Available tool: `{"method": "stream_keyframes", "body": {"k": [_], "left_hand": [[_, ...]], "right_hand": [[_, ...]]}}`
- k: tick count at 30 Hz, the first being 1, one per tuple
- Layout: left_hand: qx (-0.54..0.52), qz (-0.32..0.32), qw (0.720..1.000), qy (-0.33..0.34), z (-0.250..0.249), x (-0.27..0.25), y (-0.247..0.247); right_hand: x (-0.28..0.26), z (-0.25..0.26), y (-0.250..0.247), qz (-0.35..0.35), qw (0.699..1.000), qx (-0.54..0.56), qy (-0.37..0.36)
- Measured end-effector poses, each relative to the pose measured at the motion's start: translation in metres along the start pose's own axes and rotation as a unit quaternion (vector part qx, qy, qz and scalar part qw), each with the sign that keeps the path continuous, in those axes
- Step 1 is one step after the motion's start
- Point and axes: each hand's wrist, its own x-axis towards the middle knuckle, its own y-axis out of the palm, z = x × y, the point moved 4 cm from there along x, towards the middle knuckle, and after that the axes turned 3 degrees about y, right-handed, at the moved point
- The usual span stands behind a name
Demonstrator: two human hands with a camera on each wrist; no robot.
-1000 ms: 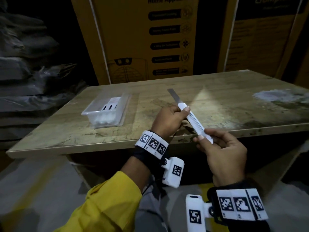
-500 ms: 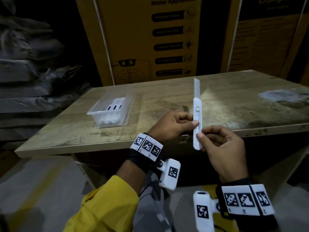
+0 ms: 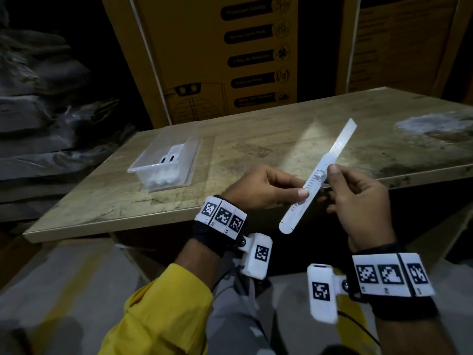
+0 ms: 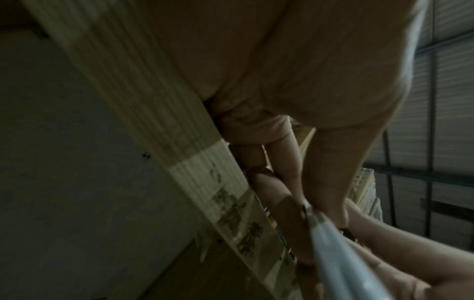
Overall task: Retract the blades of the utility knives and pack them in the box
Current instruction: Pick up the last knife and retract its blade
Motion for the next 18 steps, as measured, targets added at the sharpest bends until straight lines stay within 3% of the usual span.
{"method": "stream_keyframes", "body": {"k": [10,18], "left_hand": [[0.010,0.025,1.000,0.004,-0.007,-0.007,0.005],[0.004,0.138,0.990,0.012,-0.010,-0.027,0.001]], "right_hand": [[-0.001,-0.003,0.000,-0.011,0.995,0.083,0.047],[-0.001,-0.003,-0.005,-0.004,0.971,0.207,0.124]]}}
